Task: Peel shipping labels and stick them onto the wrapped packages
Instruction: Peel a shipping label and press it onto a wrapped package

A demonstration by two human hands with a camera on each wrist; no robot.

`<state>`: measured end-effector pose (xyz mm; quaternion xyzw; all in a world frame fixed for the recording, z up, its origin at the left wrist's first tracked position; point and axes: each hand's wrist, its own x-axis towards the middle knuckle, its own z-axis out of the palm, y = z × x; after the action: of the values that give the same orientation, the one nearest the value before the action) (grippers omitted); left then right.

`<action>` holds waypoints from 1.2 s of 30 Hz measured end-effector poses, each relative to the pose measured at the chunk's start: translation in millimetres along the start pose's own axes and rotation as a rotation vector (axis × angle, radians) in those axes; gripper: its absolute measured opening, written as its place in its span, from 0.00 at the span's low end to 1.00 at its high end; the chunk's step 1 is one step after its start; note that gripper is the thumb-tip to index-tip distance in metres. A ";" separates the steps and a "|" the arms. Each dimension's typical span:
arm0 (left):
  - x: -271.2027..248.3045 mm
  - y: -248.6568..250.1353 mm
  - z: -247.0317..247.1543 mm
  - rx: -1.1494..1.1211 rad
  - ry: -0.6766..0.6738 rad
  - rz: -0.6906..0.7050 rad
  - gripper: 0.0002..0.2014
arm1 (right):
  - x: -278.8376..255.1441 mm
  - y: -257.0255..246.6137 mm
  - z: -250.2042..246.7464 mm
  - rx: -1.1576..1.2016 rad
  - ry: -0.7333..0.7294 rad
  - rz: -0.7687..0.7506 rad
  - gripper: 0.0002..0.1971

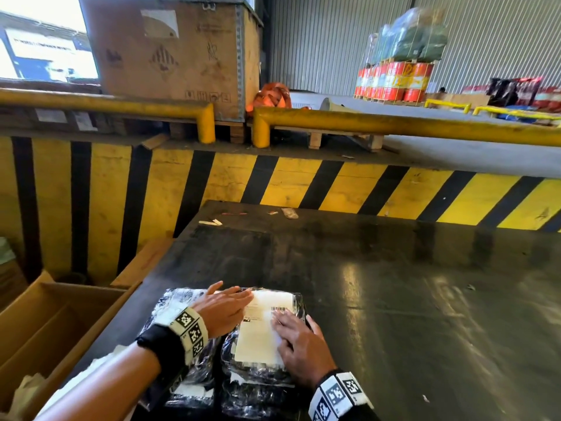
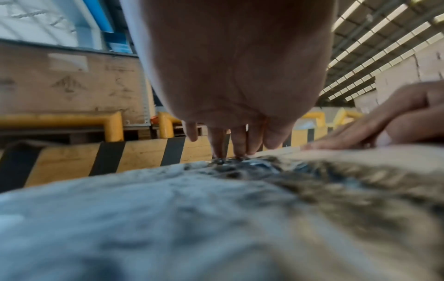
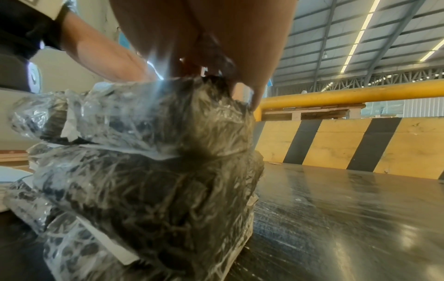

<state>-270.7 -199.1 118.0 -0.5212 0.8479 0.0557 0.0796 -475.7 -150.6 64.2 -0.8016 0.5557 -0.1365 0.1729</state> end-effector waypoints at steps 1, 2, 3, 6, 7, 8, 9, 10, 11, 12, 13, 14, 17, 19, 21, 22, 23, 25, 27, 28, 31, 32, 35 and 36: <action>-2.1 4.5 1.3 0.001 -0.002 -0.014 0.25 | 0.1 0.4 0.5 0.010 0.013 -0.002 0.35; -4.4 9.2 4.5 0.000 -0.001 -0.031 0.28 | -0.1 0.7 1.8 0.025 0.033 -0.006 0.40; -7.6 14.2 8.1 -0.016 0.006 -0.052 0.35 | -0.1 1.4 3.9 0.040 0.054 -0.008 0.43; -22.5 27.9 25.2 -0.069 0.038 -0.113 0.60 | -3.5 2.4 11.8 0.110 0.138 -0.002 0.44; -26.6 31.0 31.9 -0.079 0.043 -0.141 0.64 | -5.7 1.9 14.1 0.135 0.173 0.020 0.43; -30.0 34.2 40.3 -0.099 0.047 -0.172 0.65 | -9.2 1.4 17.1 0.156 0.202 0.059 0.42; -31.5 36.2 46.1 -0.131 0.057 -0.203 0.65 | -11.5 0.8 18.9 0.184 0.233 0.116 0.42; -32.1 38.1 51.5 -0.168 0.069 -0.229 0.63 | -13.6 1.0 21.3 0.226 0.252 0.184 0.42; -32.2 39.8 54.2 -0.203 0.079 -0.249 0.61 | -14.3 0.7 22.3 0.277 0.255 0.249 0.41; -31.8 41.1 56.5 -0.234 0.090 -0.262 0.58 | -13.8 0.8 22.6 0.333 0.244 0.297 0.39; -32.2 43.3 58.5 -0.253 0.101 -0.271 0.55 | -13.0 2.6 24.5 0.389 0.232 0.319 0.37; -32.8 45.1 59.3 -0.257 0.117 -0.274 0.52 | -11.8 4.0 24.7 0.442 0.232 0.317 0.36; -35.0 55.4 64.1 -0.283 0.186 -0.278 0.48 | -15.0 14.3 23.8 0.563 0.227 0.291 0.35; -34.0 67.2 68.1 -0.308 0.240 -0.291 0.48 | -19.6 23.7 19.0 0.604 0.214 0.297 0.33; -30.4 79.0 77.1 -0.418 0.305 -0.316 0.43 | -24.5 31.4 14.6 0.661 0.219 0.297 0.32; -28.3 83.9 81.8 -0.550 0.336 -0.316 0.39 | -26.7 33.4 13.1 0.695 0.224 0.301 0.33; -27.1 89.4 83.7 -0.721 0.397 -0.300 0.35 | -28.9 33.9 11.8 0.730 0.228 0.311 0.34; -24.6 93.3 91.8 -1.015 0.582 -0.270 0.32 | -31.4 32.5 11.5 0.818 0.249 0.327 0.36; -24.9 93.7 95.3 -1.186 0.682 -0.304 0.33 | -33.1 28.7 13.0 0.947 0.268 0.348 0.36; -23.9 94.2 96.5 -1.248 0.689 -0.331 0.34 | -33.6 28.5 14.3 1.011 0.270 0.352 0.36; -20.6 94.4 93.8 -1.365 0.661 -0.403 0.34 | -33.6 27.3 17.3 1.108 0.257 0.356 0.35; -19.0 93.6 94.2 -1.376 0.655 -0.411 0.33 | -32.8 28.2 19.3 1.120 0.258 0.356 0.34; -16.3 93.8 95.7 -1.372 0.651 -0.423 0.31 | -30.8 31.7 25.2 1.130 0.268 0.356 0.33; -15.4 93.4 96.3 -1.372 0.652 -0.427 0.31 | -29.9 31.5 26.1 1.134 0.268 0.353 0.32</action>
<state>-339.8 -126.6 27.6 -0.5955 0.4861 0.3945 -0.5035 -501.9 -129.4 26.3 -0.4562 0.5380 -0.4803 0.5213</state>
